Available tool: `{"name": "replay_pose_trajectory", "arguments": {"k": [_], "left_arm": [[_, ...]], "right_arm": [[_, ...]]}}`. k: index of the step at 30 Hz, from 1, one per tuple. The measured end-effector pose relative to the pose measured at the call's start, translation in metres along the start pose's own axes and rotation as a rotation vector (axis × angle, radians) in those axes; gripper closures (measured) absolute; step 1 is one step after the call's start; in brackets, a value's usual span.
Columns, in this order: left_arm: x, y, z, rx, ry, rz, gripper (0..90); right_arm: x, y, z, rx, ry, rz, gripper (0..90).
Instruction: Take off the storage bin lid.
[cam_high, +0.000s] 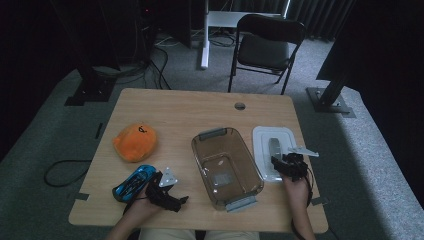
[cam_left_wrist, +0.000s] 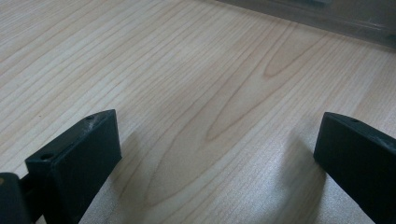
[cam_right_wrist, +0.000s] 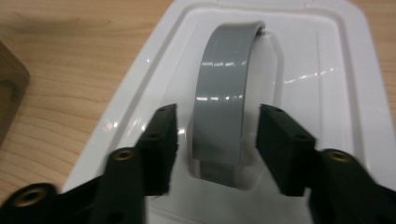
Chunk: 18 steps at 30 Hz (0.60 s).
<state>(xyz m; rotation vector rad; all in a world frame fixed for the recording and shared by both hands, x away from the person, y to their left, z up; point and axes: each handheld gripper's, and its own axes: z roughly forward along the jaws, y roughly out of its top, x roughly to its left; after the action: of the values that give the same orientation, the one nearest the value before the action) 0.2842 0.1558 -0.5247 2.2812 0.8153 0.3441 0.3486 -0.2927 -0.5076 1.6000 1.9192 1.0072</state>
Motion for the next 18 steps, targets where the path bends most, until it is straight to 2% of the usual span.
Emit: {"name": "replay_pose_trajectory", "arguments": {"k": [5,6,7,10,12,15,18], "left_arm": [[0.0,0.0,0.0,0.0,0.0,-0.001,1.2],[0.0,0.0,0.0,0.0,0.0,-0.001,1.1],[0.0,0.0,0.0,0.0,0.0,-0.001,1.2],[0.0,0.0,0.0,0.0,0.0,0.0,1.2],[0.0,0.0,0.0,0.0,0.0,0.0,1.2],[0.0,0.0,0.0,0.0,0.0,-0.001,1.1],[0.001,0.0,0.0,0.0,0.009,-0.008,1.2]], "right_arm": [[0.004,0.002,-0.01,-0.014,0.008,0.006,27.2],[0.004,0.001,-0.012,-0.009,0.028,0.0,18.6],[0.006,0.001,-0.014,-0.004,0.054,-0.01,14.1],[0.01,-0.001,-0.017,0.008,0.078,-0.039,12.1],[0.014,-0.004,-0.02,-0.001,0.075,-0.06,12.1],[0.015,-0.008,-0.023,-0.021,0.086,-0.057,12.1],[0.016,-0.012,-0.026,-0.04,0.07,-0.071,12.1]]}}
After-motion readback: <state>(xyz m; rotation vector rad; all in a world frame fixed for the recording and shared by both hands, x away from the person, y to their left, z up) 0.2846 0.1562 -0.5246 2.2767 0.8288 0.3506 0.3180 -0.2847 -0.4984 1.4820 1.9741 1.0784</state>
